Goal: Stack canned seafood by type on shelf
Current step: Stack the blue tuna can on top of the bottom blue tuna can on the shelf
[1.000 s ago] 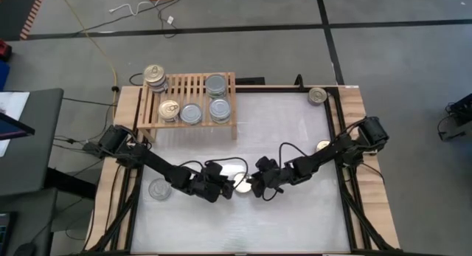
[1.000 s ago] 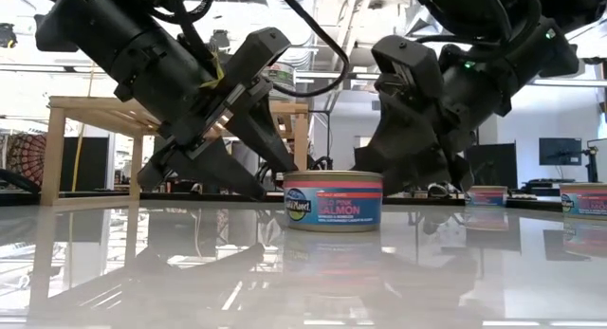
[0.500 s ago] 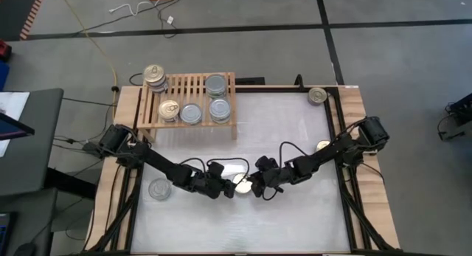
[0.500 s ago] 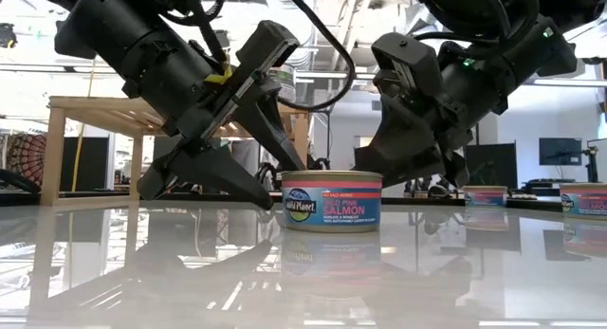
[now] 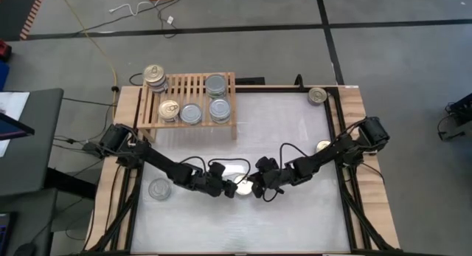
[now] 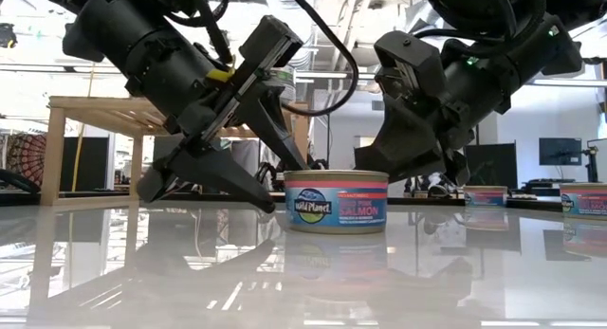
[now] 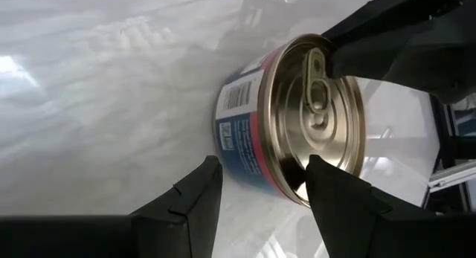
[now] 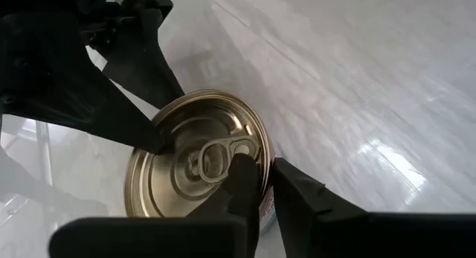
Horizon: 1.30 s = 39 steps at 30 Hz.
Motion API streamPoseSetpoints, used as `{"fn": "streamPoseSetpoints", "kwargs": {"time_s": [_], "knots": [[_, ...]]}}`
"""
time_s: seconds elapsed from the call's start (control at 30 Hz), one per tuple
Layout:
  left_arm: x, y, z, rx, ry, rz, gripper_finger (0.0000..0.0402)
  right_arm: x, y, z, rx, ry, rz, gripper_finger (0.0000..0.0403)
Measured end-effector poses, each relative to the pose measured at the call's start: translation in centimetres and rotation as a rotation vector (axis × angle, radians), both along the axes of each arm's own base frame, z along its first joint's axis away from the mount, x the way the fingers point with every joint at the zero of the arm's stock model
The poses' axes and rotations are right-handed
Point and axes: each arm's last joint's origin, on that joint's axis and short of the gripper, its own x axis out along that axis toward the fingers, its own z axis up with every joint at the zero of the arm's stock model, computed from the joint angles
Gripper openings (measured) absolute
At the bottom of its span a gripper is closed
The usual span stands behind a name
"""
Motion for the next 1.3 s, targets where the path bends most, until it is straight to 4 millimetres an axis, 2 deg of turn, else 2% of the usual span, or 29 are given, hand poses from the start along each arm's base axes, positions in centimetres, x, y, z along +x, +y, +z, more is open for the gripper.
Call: {"fn": "streamPoseSetpoints", "kwargs": {"time_s": [0.63, 1.13, 1.3], "knots": [[0.29, -0.25, 0.37, -0.095, -0.041, -0.007, 0.0183, -0.29, 0.27, -0.09, -0.059, 0.013, 0.001, 0.0065], [0.43, 0.41, 0.33, 0.008, -0.035, -0.015, 0.0185, -0.46, 0.68, -0.11, -0.107, 0.017, 0.039, 0.0065], [0.23, 0.48, 0.09, 0.025, -0.001, -0.017, 0.0205, -0.46, 0.68, -0.11, -0.118, 0.019, 0.048, 0.0065]]}}
